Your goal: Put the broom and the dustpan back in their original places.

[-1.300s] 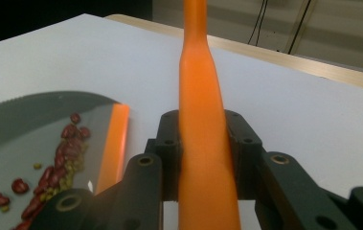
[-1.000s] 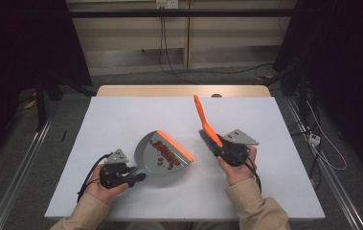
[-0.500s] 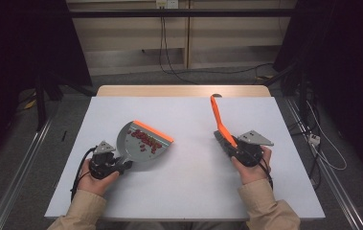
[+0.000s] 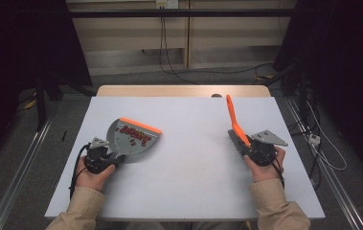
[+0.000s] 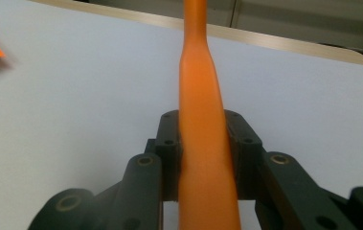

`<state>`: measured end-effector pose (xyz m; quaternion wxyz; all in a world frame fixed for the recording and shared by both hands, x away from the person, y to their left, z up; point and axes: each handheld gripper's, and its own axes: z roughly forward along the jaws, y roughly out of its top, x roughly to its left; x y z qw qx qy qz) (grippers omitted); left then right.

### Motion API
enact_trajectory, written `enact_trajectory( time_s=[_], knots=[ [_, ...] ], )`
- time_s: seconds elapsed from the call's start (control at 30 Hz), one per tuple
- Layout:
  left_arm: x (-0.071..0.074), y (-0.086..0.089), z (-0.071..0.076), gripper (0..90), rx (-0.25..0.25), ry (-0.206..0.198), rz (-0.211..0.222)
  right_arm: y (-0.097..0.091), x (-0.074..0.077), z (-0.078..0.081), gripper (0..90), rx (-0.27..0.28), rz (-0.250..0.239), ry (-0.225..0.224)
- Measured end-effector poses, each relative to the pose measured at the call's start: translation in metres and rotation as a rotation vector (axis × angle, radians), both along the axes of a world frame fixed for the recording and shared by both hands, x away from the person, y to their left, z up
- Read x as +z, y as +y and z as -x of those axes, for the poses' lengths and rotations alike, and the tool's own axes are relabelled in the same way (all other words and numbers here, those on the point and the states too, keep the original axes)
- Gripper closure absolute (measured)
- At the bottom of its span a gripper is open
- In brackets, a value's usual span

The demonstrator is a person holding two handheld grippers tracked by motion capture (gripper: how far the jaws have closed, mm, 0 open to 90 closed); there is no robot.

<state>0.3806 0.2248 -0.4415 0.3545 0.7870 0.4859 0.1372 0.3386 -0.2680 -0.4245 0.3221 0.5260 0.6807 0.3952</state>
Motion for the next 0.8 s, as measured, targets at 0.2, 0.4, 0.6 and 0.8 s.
enact_trajectory(
  time_s=[0.2, 0.4, 0.6, 0.8],
  knots=[
    [-0.001, 0.003, -0.003, 63.3, 0.056, 0.0, -0.006, -0.015, -0.002, 0.001, 71.2, -0.043, 0.046, 0.001],
    [-0.004, 0.004, -0.004, 63.2, 0.074, 0.02, -0.022, -0.017, -0.011, 0.0, 71.1, -0.064, 0.077, 0.005],
    [-0.005, 0.002, -0.003, 62.9, 0.08, 0.019, -0.015, -0.007, -0.012, 0.001, 70.8, -0.053, 0.1, 0.001],
    [-0.006, -0.004, -0.001, 62.4, 0.058, 0.024, 0.03, -0.001, -0.013, 0.0, 69.0, -0.054, 0.023, 0.006]
  ],
)
